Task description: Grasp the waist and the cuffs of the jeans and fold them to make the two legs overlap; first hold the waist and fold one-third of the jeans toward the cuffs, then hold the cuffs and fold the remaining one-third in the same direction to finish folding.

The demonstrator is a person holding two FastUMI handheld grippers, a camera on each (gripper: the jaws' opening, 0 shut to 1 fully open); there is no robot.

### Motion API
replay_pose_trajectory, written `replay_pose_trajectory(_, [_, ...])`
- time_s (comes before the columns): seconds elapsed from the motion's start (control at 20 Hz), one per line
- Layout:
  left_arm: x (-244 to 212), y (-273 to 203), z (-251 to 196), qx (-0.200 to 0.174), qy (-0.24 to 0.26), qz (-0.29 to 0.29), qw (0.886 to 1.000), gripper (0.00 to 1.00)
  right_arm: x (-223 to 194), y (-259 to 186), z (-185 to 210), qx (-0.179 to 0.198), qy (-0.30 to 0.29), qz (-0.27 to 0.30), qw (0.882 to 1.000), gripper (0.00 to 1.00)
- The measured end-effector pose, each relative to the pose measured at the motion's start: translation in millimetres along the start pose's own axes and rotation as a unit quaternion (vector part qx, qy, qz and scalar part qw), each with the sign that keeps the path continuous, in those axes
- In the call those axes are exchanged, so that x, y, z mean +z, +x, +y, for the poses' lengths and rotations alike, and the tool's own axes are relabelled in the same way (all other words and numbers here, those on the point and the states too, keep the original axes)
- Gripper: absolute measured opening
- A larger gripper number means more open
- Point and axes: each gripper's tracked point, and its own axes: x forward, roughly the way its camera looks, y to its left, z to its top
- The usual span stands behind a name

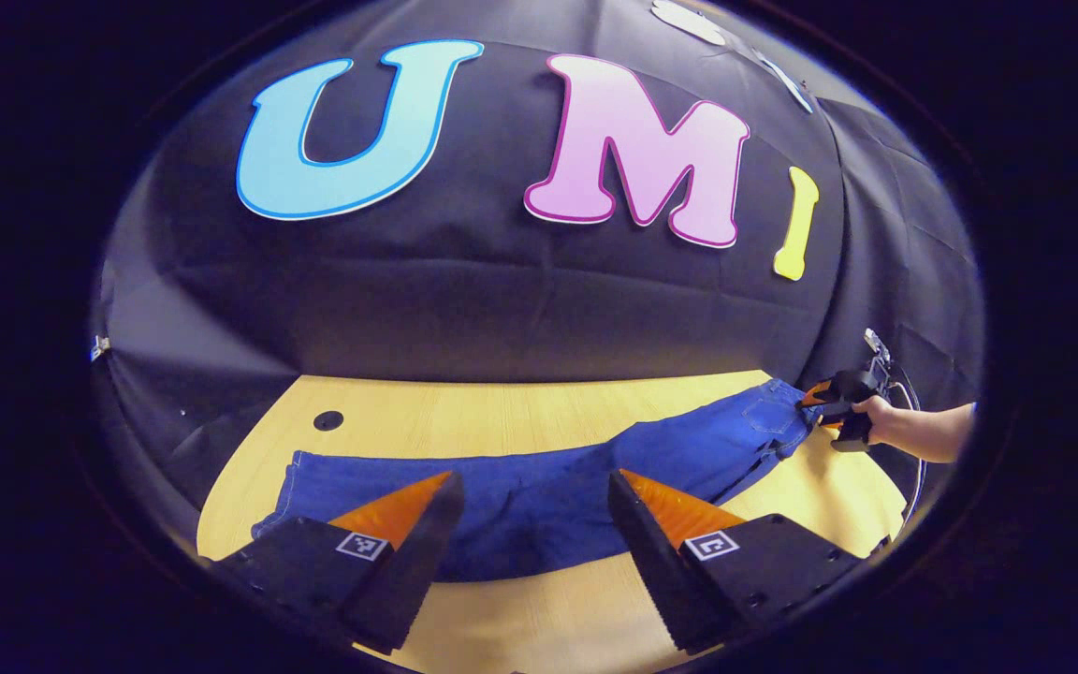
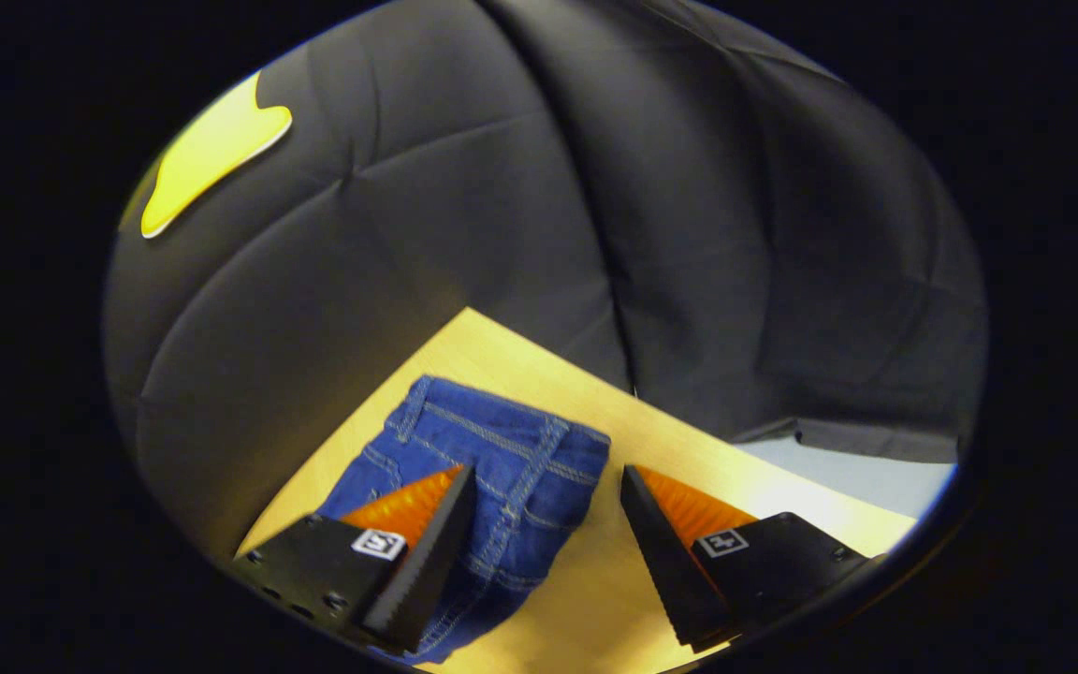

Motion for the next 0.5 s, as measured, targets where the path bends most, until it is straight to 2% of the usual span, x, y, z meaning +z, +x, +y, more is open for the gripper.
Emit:
replay_pose_trajectory(0.1, [-3, 0, -4, -0.007, -0.005, 0.003, 1.0, 0.99, -5, 1, 4, 0.012, 0.004, 0.01, 1.0, 0.9])
replay_pose_trajectory(0.15, [-8, -2, -9, -0.009, -0.007, 0.005, 1.0, 0.99, -4, 3, 4, 0.012, 0.006, 0.006, 1.0, 0.73])
replay_pose_trajectory(0.35, [-31, -1, -22, -0.016, -0.024, 0.023, 0.999, 0.99, -8, 15, 13, 0.021, 0.003, 0.007, 1.0, 0.23])
replay_pose_trajectory(0.45, [-40, -1, -28, -0.02, -0.029, 0.03, 0.999, 0.99, -9, 10, 10, 0.032, -0.014, 0.012, 0.999, 0.14])
replay_pose_trajectory(0.5, [-44, -1, -30, -0.021, -0.029, 0.032, 0.999, 0.99, -7, 6, 12, 0.034, -0.025, 0.009, 0.999, 0.14])
